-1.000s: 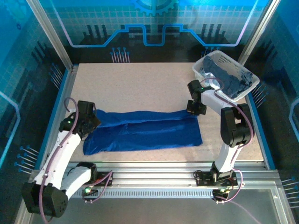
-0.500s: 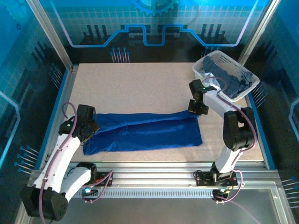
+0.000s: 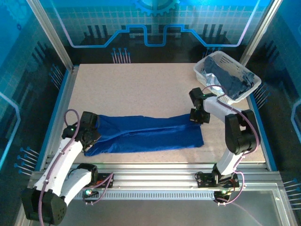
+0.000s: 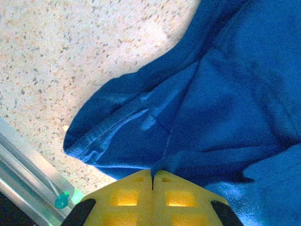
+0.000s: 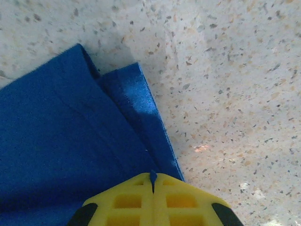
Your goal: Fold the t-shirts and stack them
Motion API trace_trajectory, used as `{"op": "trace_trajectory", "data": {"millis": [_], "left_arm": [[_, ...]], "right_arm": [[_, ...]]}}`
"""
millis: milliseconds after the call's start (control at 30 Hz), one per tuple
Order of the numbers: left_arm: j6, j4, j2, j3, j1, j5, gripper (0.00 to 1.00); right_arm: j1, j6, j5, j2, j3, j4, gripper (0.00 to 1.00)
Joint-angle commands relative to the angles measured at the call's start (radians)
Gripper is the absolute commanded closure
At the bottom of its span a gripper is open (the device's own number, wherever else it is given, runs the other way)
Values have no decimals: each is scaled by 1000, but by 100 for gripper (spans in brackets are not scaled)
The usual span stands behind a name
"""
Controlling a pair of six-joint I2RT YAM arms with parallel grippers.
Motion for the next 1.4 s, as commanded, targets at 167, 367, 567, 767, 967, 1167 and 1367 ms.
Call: {"op": "trace_trajectory", "data": {"millis": [167, 367, 567, 767, 967, 1167, 1367], "left_arm": [[-55, -11, 9, -41, -32, 15, 100], [-91, -49, 2, -32, -53, -10, 100], [-122, -55, -31, -28, -69, -6, 84], [-51, 5, -15, 109, -77, -70, 56], [67, 224, 221, 219, 147, 143, 52], [246, 441, 545, 296, 286, 339, 52], [348, 421, 668, 325, 299, 296, 50]], "right_arm": [[8, 11, 32, 16, 26, -9, 100], [18, 25, 46, -40, 10, -15, 100], [4, 77, 20, -74, -42, -29, 65], [-30, 95, -18, -176, -24, 4, 55], [-27, 63, -199, -56, 46, 110, 75], [-49, 59, -225, 98, 127, 111, 79], [-70, 36, -233, 205, 215, 66, 76]]}}
